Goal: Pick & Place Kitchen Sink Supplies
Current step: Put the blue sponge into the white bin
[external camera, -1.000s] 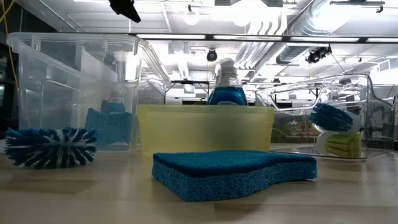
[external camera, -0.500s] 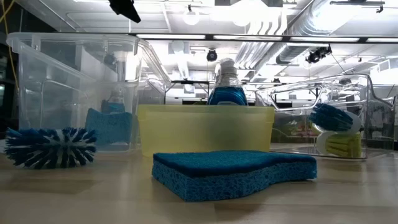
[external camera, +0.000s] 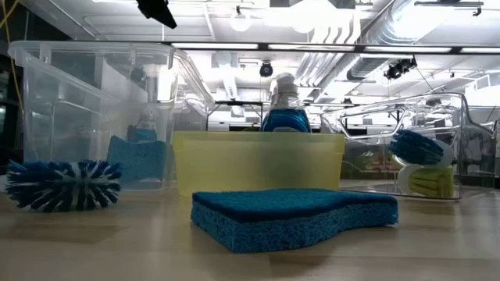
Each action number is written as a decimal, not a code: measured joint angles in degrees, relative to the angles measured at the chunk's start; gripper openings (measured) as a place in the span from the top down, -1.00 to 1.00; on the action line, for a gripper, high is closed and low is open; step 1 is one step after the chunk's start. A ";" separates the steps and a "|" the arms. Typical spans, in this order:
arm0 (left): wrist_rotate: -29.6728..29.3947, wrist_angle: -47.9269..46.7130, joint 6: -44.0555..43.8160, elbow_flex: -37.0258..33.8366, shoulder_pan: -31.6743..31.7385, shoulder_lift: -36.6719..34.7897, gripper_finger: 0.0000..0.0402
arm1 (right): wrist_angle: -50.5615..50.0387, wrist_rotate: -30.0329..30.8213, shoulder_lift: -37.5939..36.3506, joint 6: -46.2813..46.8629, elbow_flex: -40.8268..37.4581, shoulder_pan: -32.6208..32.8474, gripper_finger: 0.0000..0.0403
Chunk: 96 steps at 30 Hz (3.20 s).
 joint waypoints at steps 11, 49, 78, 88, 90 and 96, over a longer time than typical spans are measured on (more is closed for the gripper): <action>0.06 -0.01 -0.17 0.00 0.00 0.00 0.33 | -2.43 6.29 -3.18 -5.76 -0.20 -4.11 1.00; 5.32 13.62 -6.08 0.00 0.00 0.12 0.33 | 9.05 40.53 -26.45 -54.42 0.05 -26.26 1.00; 2.13 45.21 -14.74 -0.02 -0.02 8.25 0.33 | 45.04 37.82 -26.90 -98.75 0.07 -47.21 1.00; -0.07 49.26 -14.86 -0.02 0.00 9.73 0.33 | 44.40 31.71 -26.90 -100.63 0.07 -48.39 1.00; -0.06 49.63 -14.86 -0.02 0.00 9.73 0.33 | 43.95 30.15 -26.90 -100.53 0.07 -48.79 1.00; 0.34 49.78 -14.86 -0.02 0.00 9.70 0.33 | 41.85 25.38 -26.90 -100.23 0.07 -50.03 1.00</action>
